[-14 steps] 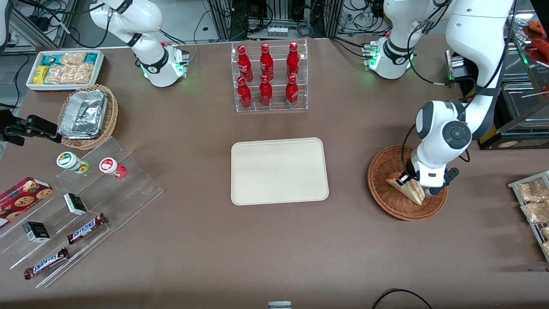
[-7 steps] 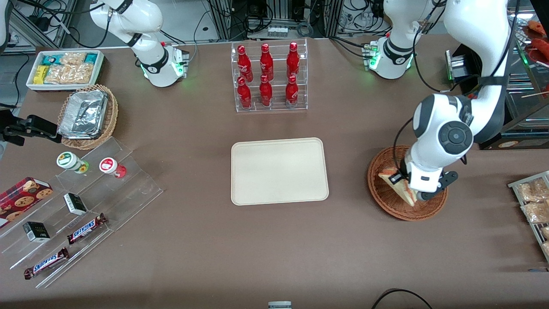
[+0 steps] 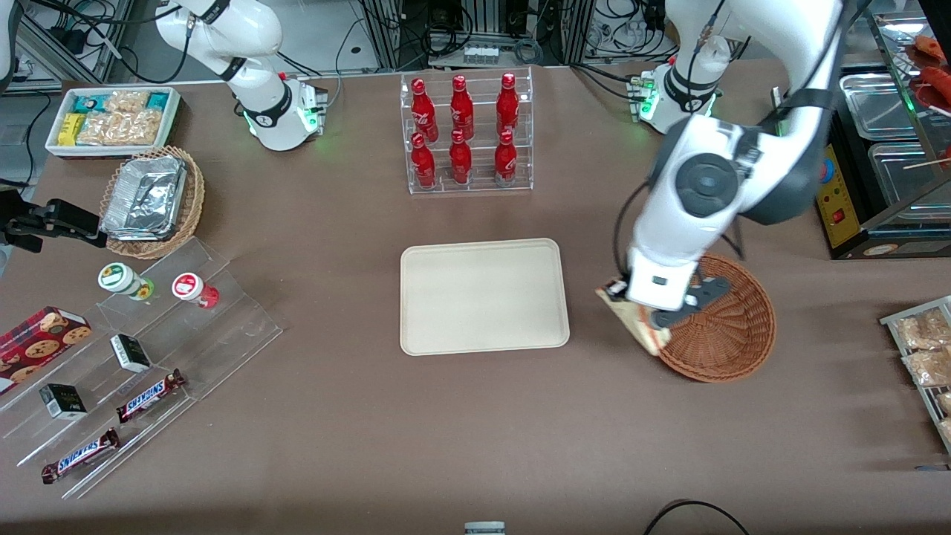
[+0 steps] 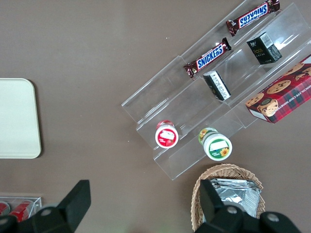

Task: Place sandwich from basket to tray
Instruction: 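Lift the sandwich and carry it toward the beige tray, then lower the sandwich onto the tray and open the left gripper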

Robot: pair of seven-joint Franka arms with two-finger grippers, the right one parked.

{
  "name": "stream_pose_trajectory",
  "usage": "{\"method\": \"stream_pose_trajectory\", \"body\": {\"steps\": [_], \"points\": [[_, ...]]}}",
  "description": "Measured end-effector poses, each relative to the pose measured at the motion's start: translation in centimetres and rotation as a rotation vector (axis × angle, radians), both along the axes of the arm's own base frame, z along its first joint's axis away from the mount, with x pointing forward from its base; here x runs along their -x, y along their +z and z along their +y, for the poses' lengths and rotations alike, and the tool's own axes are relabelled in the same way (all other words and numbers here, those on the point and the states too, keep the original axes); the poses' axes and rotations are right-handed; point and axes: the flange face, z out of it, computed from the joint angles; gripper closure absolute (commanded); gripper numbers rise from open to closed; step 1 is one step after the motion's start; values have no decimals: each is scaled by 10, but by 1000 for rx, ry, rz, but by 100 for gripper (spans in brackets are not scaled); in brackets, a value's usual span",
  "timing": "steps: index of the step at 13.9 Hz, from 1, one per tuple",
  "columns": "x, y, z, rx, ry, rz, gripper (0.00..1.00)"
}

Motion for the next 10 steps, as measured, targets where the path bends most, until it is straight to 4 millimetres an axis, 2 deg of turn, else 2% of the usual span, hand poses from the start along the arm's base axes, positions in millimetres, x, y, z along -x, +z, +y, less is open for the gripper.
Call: {"method": "stream_pose_trajectory", "body": {"steps": [4, 6, 10], "points": [[22, -25, -82, -2, -128, 11, 100], [36, -43, -123, -7, -188, 22, 100], [60, -88, -182, -6, -279, 26, 100]]}}
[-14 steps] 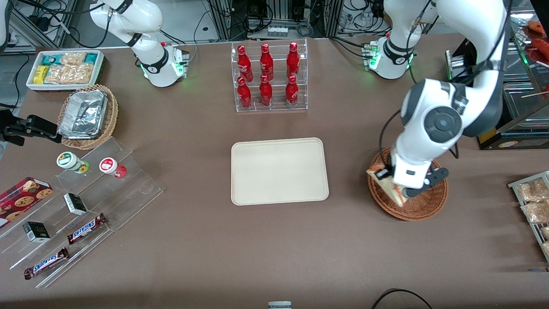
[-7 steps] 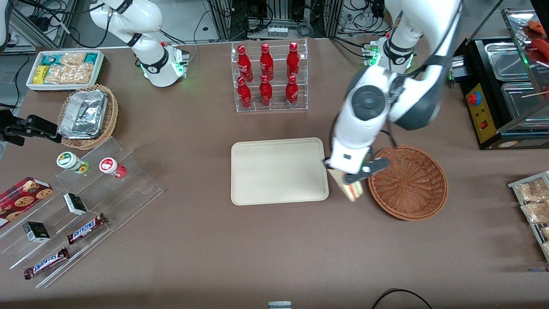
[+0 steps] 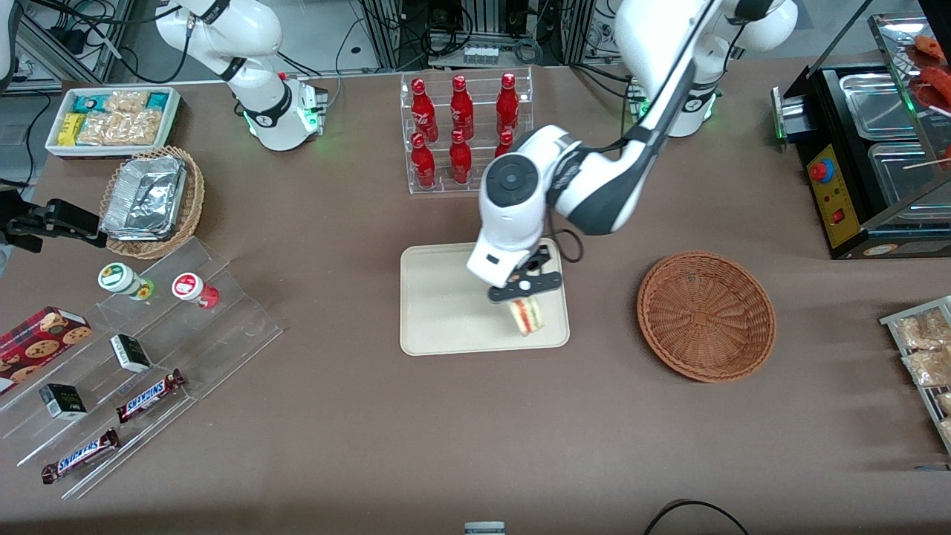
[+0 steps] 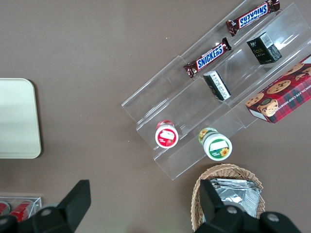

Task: Place sandwich from basket to tray
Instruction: 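Lower the sandwich onto the tray and open the left gripper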

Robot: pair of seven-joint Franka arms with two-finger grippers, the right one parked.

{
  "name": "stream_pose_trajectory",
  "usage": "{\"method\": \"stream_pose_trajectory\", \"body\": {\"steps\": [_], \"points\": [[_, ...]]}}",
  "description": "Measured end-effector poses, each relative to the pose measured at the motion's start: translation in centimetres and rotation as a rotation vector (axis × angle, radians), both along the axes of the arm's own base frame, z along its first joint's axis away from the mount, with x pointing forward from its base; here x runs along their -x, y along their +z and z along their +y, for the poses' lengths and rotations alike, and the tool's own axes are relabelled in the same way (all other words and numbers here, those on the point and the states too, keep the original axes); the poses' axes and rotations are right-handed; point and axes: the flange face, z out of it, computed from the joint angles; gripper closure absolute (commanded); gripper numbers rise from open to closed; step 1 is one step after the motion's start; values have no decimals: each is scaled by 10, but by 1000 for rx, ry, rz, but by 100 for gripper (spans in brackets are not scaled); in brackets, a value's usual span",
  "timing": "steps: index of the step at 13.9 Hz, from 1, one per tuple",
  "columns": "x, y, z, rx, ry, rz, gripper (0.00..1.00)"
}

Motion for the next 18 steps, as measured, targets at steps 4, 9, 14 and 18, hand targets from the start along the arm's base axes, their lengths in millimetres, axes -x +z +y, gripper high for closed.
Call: {"method": "stream_pose_trajectory", "body": {"steps": [4, 9, 14, 18], "points": [[20, -35, -33, 14, -77, -10, 100], [32, -70, -48, 9, -201, 1, 100], [38, -98, -48, -10, -246, 26, 100], [54, -112, -54, -17, -277, 36, 0]]}}
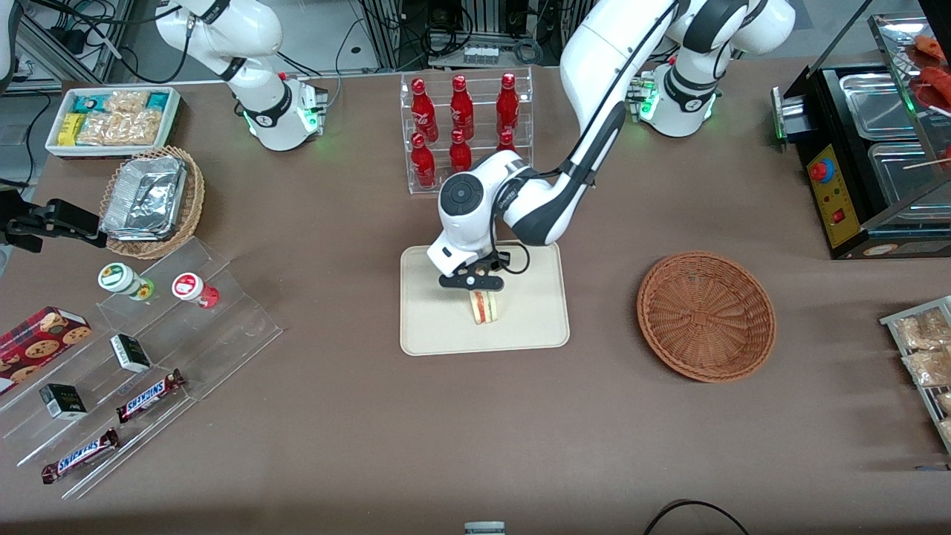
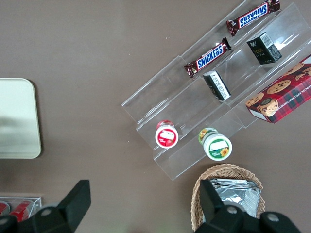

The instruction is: Place sandwich from basket to tray

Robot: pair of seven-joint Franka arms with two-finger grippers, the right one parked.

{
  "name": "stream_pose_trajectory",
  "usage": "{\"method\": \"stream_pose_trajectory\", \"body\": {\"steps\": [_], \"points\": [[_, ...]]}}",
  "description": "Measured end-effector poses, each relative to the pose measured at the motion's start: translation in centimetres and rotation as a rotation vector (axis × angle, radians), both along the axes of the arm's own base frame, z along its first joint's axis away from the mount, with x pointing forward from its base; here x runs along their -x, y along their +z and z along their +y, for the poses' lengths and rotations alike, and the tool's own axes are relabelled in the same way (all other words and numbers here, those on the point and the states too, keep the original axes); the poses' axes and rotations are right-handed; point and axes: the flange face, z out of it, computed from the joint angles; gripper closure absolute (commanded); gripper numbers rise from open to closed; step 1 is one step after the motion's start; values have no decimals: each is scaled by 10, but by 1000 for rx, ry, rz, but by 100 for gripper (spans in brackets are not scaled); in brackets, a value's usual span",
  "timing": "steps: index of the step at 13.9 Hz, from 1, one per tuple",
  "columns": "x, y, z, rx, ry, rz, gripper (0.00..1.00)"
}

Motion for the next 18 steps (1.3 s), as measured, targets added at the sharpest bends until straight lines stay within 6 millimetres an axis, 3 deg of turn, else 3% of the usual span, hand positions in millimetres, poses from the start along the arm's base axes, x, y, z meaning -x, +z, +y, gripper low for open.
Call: {"method": "stream_pose_trajectory", "body": {"steps": [4, 6, 9, 11, 14, 18], "points": [[-6, 16, 2, -3, 8, -6, 0], [-18, 49, 12, -13, 31, -8, 0], [-43, 122, 48, -3, 98, -19, 0], [-57, 175, 85, -6, 155, -16, 0], [-85, 243, 160, -5, 242, -20, 0], [-107, 299, 266, -17, 242, 15, 0]]}}
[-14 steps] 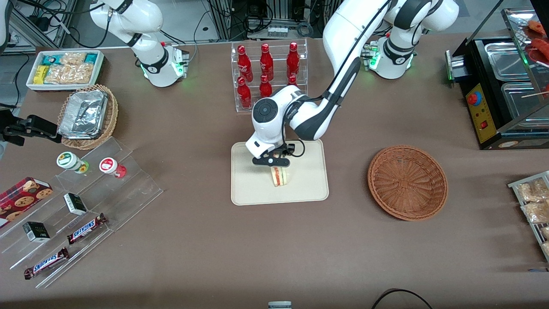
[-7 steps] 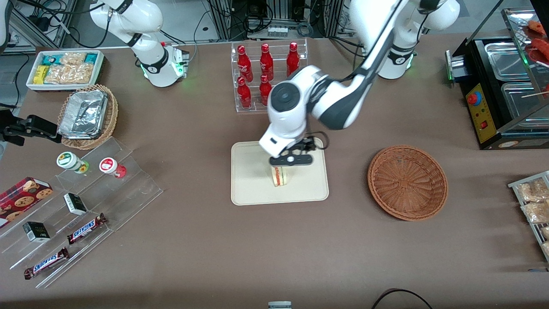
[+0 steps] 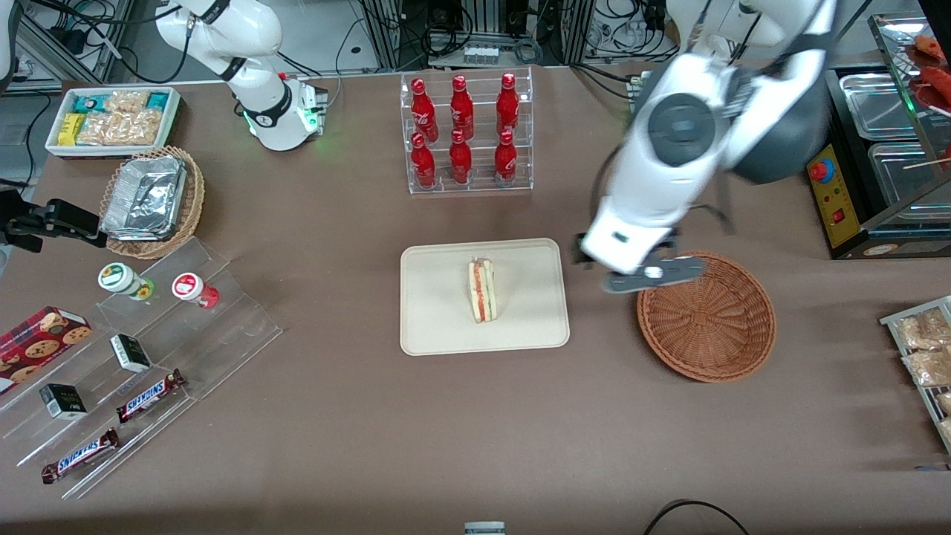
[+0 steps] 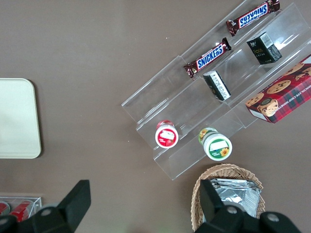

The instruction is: Place sandwich from basket to tray

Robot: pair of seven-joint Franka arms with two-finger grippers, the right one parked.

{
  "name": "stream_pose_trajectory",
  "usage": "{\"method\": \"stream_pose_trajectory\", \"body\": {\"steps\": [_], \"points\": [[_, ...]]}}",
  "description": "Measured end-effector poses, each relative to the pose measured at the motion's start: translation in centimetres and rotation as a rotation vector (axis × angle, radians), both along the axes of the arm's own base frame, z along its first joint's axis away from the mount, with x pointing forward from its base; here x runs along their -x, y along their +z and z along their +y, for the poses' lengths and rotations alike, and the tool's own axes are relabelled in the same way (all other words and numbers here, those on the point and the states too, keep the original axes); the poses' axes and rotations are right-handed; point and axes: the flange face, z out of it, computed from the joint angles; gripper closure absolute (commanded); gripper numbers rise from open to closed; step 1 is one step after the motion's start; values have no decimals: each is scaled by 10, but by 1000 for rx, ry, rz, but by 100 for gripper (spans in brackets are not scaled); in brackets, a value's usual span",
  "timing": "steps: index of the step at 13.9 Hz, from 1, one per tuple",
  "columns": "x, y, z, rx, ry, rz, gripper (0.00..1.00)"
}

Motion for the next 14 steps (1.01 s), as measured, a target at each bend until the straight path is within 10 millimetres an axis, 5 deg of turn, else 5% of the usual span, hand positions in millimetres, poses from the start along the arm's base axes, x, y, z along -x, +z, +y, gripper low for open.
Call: {"method": "stream_pose_trajectory", "body": {"steps": [6, 9, 14], "points": [[20, 80, 148, 13, -92, 83, 0], [36, 101, 184, 25, -121, 81, 0], [43, 107, 234, 45, -183, 93, 0]]}}
